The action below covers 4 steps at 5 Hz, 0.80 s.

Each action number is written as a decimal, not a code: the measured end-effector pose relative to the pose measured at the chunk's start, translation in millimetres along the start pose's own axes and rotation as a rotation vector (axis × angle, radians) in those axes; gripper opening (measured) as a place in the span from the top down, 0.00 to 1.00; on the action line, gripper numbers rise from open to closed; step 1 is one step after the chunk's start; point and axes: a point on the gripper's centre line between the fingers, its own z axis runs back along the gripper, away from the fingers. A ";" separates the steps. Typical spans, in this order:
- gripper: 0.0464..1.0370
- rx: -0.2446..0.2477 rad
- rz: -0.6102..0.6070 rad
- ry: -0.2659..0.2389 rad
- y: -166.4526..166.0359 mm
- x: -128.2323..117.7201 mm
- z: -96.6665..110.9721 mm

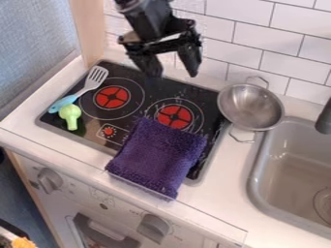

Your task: Moved the silver pot to the left burner

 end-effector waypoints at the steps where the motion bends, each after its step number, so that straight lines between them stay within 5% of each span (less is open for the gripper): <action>1: 0.04 0.000 0.039 -0.011 6.3 8.6 -19.1; 4: 0.04 -0.057 0.046 0.068 -13.4 27.3 -95.1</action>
